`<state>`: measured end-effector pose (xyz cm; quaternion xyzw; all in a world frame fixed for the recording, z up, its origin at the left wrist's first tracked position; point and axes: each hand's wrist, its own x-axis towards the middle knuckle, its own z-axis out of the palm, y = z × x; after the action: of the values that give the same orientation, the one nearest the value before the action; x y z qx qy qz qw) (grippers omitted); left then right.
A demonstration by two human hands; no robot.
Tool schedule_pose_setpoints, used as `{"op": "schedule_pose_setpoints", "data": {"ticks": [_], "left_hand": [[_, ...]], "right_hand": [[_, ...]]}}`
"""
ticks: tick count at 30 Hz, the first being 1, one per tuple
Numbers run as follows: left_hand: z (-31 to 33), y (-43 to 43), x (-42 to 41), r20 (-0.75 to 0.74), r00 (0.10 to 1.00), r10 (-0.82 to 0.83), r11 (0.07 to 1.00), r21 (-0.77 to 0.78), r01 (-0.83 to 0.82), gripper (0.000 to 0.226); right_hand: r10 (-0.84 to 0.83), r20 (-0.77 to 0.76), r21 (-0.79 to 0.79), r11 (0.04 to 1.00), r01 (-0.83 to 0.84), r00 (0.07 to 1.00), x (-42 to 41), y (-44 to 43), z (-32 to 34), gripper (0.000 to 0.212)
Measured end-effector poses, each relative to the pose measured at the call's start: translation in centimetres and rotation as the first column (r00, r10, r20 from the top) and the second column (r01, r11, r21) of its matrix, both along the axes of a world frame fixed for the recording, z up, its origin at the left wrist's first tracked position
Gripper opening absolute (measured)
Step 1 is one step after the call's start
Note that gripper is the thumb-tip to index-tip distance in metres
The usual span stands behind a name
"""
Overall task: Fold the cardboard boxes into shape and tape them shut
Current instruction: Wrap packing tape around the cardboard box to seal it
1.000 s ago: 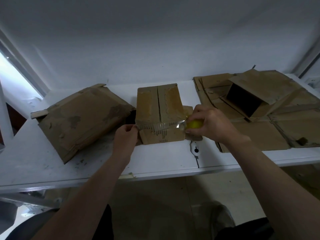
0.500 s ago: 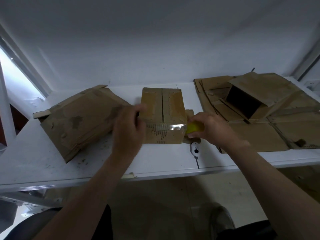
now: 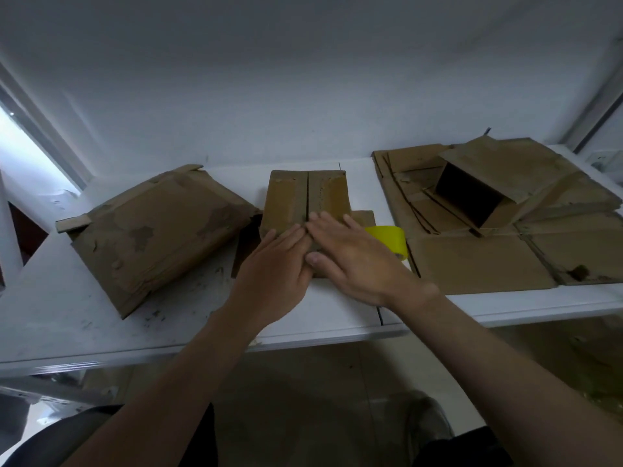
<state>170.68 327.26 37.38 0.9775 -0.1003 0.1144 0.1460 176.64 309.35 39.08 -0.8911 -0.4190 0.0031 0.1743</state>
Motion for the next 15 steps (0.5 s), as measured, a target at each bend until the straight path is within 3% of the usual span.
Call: {"op": "schedule_pose_setpoints", "data": {"ticks": [2, 7, 11, 13, 15], "left_hand": [[0.2, 0.8, 0.6, -0.053, 0.998, 0.042, 0.999, 0.030, -0.041, 0.054], [0.1, 2.7, 2.0, -0.185, 0.973, 0.141, 0.990, 0.052, -0.133, 0.070], [-0.7, 2.2, 2.4, -0.241, 0.957, 0.159, 0.933, -0.280, -0.225, 0.078], [-0.9, 1.7, 2.6, -0.274, 0.952, 0.134, 0.830, -0.494, -0.259, 0.077], [-0.8, 1.6, 2.8, -0.290, 0.949, 0.124, 0.696, -0.656, -0.292, 0.073]], "right_hand": [[-0.030, 0.030, -0.113, 0.993, 0.033, 0.999, -0.2, 0.2, -0.6, 0.082], [-0.110, 0.139, -0.165, 0.977, 0.132, 0.984, 0.1, -0.8, -0.8, 0.077], [-0.194, 0.176, -0.207, 0.951, 0.229, 0.965, -0.4, -1.7, -1.3, 0.081], [-0.248, 0.113, -0.152, 0.953, 0.263, 0.962, -0.9, -1.5, -1.7, 0.086], [-0.293, -0.062, -0.048, 0.956, 0.291, 0.954, -1.2, -1.0, -2.0, 0.087]]}}
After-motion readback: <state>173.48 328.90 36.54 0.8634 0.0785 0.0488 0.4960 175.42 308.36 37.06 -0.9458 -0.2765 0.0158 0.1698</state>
